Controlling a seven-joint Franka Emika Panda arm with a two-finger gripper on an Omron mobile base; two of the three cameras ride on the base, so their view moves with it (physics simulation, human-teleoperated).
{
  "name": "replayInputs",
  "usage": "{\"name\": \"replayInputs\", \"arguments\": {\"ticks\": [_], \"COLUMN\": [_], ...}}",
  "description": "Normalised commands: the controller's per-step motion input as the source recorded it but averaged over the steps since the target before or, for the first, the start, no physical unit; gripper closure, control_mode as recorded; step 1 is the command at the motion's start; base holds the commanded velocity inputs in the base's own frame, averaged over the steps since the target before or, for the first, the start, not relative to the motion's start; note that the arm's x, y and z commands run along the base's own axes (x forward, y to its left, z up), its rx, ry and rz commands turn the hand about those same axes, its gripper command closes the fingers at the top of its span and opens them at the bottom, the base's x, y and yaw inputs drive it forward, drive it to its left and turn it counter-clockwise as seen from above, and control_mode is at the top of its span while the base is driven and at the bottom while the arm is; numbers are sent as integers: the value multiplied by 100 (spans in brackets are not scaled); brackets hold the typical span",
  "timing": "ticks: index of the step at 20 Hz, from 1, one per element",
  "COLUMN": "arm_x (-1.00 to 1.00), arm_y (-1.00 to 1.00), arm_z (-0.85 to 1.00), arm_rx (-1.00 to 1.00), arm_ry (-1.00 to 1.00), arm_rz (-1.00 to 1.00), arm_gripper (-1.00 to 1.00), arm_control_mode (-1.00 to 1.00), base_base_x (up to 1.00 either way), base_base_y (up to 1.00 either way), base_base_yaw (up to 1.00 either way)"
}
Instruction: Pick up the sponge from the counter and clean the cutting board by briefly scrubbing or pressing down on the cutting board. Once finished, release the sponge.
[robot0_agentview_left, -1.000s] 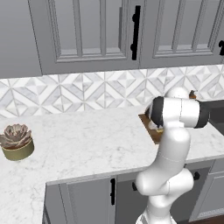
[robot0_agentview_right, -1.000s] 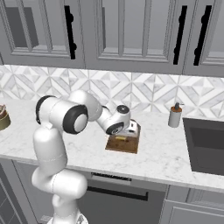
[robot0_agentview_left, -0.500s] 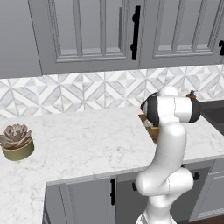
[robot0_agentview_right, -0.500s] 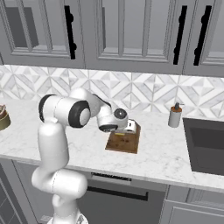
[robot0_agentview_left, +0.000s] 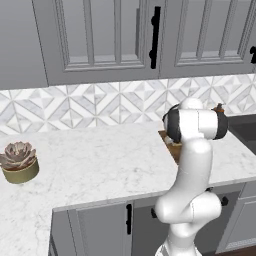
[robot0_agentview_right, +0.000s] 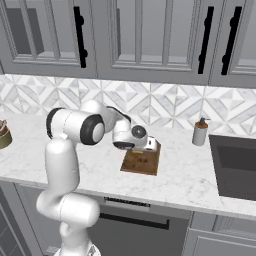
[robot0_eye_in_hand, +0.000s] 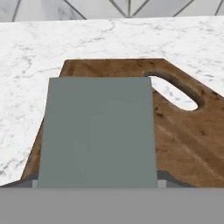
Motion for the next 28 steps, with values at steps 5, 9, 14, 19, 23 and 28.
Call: {"name": "replayInputs", "arguments": {"ticks": [5,9,14,19,23,28], "arm_x": [-90,-90,-10,48,77,47], "arm_y": [0,0,0,0,0,-6], "arm_z": [-2,0,13,1,0,0], "arm_rx": [0,0,1,0,2,2], "arm_ry": [0,6,23,7,0,0], "arm_rz": [0,0,-1,0,0,-1], "arm_gripper": [100,100,100,100,100,100], "arm_control_mode": [-100,-100,-100,-100,-100,-100], "base_base_x": [0,0,0,0,0,0], "base_base_y": [0,0,0,0,0,0], "base_base_yaw": [0,0,0,0,0,0]}}
